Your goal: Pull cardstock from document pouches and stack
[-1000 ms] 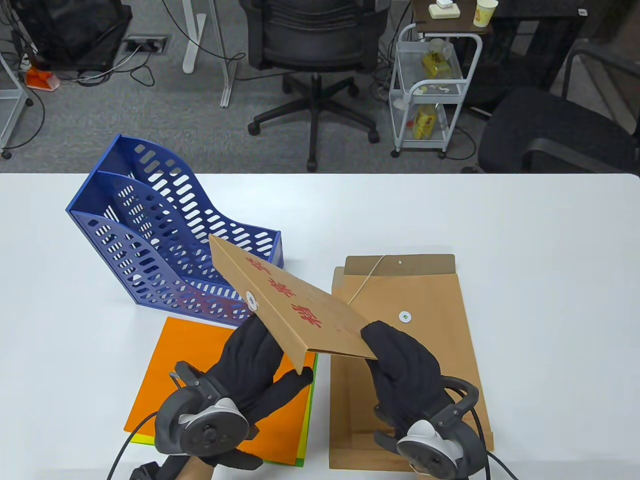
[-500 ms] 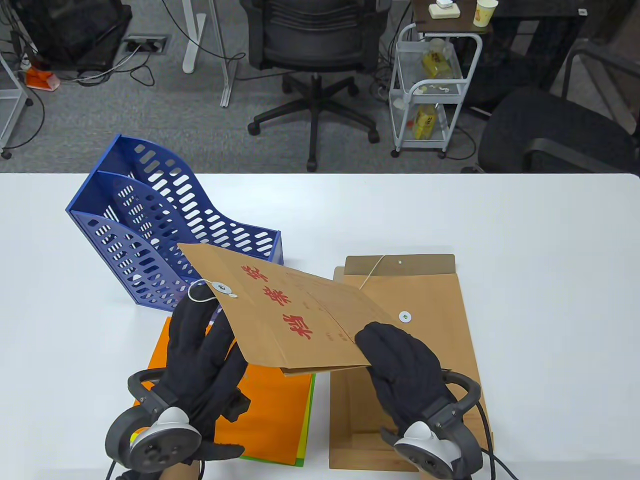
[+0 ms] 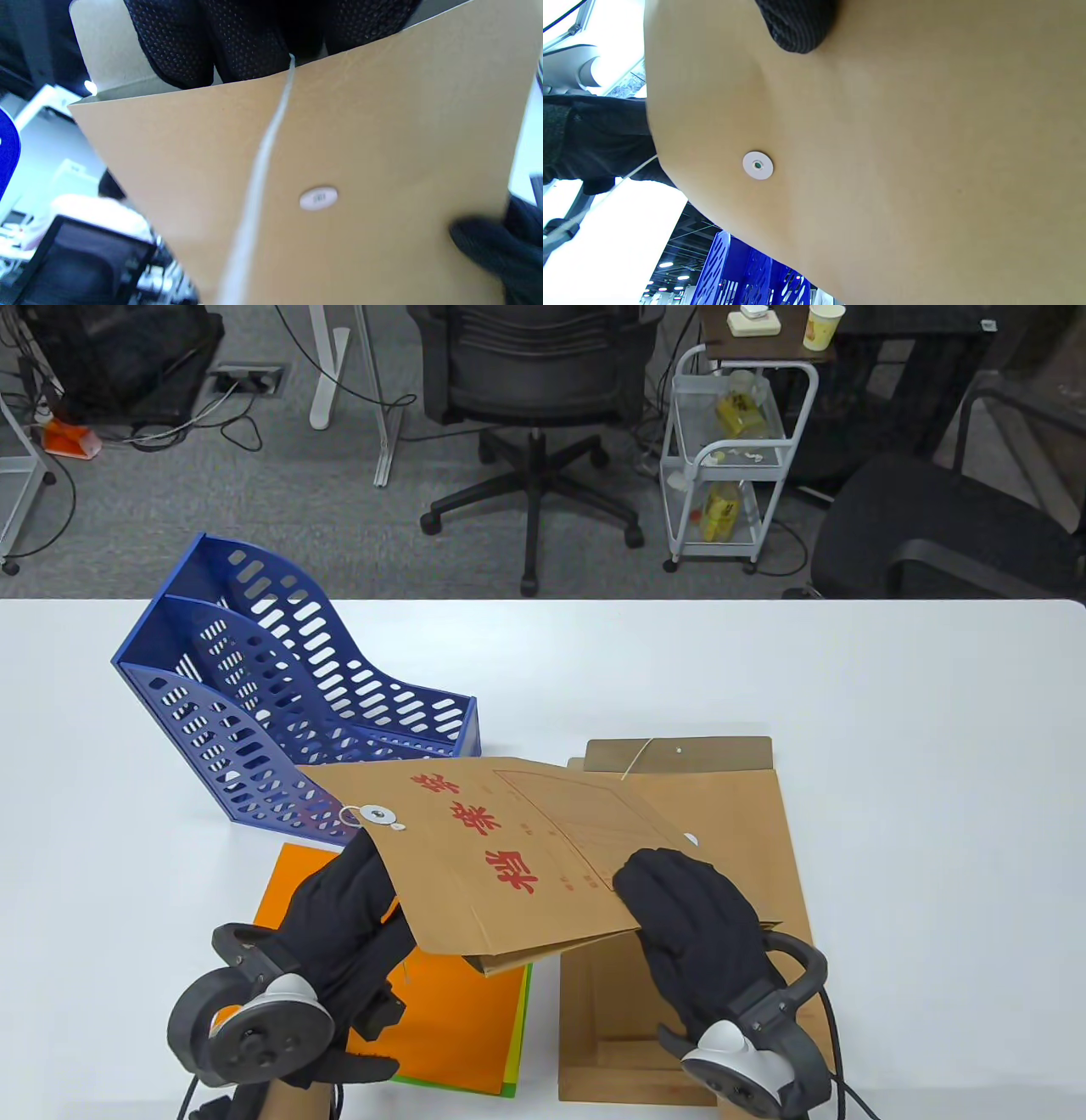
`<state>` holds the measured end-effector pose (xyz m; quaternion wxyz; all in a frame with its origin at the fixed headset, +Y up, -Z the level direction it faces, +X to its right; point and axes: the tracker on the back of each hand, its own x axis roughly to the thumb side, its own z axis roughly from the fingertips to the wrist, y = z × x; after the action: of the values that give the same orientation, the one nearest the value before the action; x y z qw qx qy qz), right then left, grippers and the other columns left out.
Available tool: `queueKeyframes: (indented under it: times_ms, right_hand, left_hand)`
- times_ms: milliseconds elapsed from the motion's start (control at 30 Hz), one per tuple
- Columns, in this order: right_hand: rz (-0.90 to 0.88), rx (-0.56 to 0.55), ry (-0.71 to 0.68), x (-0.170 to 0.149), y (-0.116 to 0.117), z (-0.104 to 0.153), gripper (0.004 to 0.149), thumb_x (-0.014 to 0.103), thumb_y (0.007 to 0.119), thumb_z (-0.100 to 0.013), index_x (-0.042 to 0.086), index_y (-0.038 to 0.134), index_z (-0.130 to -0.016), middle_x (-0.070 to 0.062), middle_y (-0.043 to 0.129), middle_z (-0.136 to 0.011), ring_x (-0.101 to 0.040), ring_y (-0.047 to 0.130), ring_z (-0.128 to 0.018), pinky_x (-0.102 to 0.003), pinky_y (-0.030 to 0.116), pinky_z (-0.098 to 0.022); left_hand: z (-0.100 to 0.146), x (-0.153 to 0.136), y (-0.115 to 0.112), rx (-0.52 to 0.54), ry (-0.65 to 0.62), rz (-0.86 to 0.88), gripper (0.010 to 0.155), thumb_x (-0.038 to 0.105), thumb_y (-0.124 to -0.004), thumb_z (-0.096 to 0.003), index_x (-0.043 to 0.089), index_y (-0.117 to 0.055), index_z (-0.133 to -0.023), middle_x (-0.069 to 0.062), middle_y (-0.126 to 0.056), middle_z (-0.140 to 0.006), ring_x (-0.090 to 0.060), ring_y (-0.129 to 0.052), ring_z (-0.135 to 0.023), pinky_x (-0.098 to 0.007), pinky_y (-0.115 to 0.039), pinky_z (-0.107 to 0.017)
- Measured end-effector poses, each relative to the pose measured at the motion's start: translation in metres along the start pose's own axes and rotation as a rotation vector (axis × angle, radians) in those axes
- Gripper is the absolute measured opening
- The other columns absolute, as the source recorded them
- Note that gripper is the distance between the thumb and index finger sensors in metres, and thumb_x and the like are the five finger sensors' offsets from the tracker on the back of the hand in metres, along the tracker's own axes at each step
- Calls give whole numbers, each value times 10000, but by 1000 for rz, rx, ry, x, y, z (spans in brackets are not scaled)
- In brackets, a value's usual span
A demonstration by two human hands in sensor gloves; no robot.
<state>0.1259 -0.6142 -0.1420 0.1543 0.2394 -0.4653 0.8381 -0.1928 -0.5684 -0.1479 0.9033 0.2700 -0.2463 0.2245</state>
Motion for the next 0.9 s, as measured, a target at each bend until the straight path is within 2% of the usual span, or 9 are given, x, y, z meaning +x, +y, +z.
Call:
queueKeyframes:
  times_ms: [100, 233, 400, 433, 500, 600, 733, 900]
  right_hand:
    - [7, -10, -9, -1, 0, 1, 346, 353, 584, -731, 331, 550, -1075, 21, 748, -1029, -242, 840, -890, -421, 743, -667]
    - [-20, -8, -23, -3, -2, 1, 338, 360, 596, -723, 346, 570, -1060, 35, 752, -1027, -238, 837, -900, -432, 738, -677]
    - [-11, 15, -88, 9, -1, -1, 336, 362, 608, -718, 338, 591, -1053, 39, 768, -1014, -241, 840, -897, -444, 732, -684]
    - [29, 23, -104, 12, -1, -1, 336, 365, 609, -718, 337, 592, -1053, 39, 769, -1012, -240, 842, -893, -444, 732, -685]
    - [72, 25, -118, 14, 0, -2, 336, 372, 610, -719, 337, 589, -1052, 41, 774, -1007, -232, 851, -885, -439, 738, -680]
    - [77, 32, -91, 11, 2, -1, 345, 374, 618, -715, 324, 588, -1056, 34, 782, -1000, -231, 864, -867, -433, 747, -669]
    - [102, 22, -65, 7, -3, -3, 369, 393, 654, -697, 305, 600, -1051, 36, 821, -949, -191, 914, -787, -400, 785, -625]
    - [229, -20, -15, -3, -22, -4, 429, 417, 709, -669, 299, 587, -1063, 65, 833, -921, -149, 931, -749, -373, 808, -607]
  left_hand:
    - [-1, 4, -3, -20, -12, -32, 772, 430, -816, -618, 205, -383, -1216, -192, -520, -1247, -137, -883, -798, -482, -741, -739]
    - [-3, 6, -9, -74, -25, -76, 816, 435, -823, -612, 212, -327, -1221, -176, -487, -1264, -115, -872, -770, -475, -746, -734]
    - [-7, 12, -23, -106, -24, -147, 656, 431, -804, -625, 221, -502, -1167, -133, -627, -1206, -101, -882, -634, -466, -774, -684]
    - [-7, 13, -25, -79, -5, -205, 596, 438, -795, -625, 233, -567, -1137, -120, -692, -1167, -97, -892, -609, -461, -786, -669]
    - [-7, 15, -27, -24, -10, -285, 406, 436, -769, -630, 269, -751, -999, -74, -878, -1000, -89, -921, -549, -447, -816, -630]
    - [-7, 18, -29, 12, -31, -343, 382, 441, -771, -610, 289, -787, -960, -44, -916, -939, -83, -925, -535, -437, -821, -622]
    - [-5, 23, -25, 73, -65, -322, 378, 444, -764, -609, 296, -792, -955, -32, -924, -909, -79, -928, -544, -431, -818, -625]
    - [6, 23, 1, 276, -55, -312, 379, 444, -756, -609, 304, -783, -960, -17, -924, -910, -80, -924, -556, -428, -815, -629]
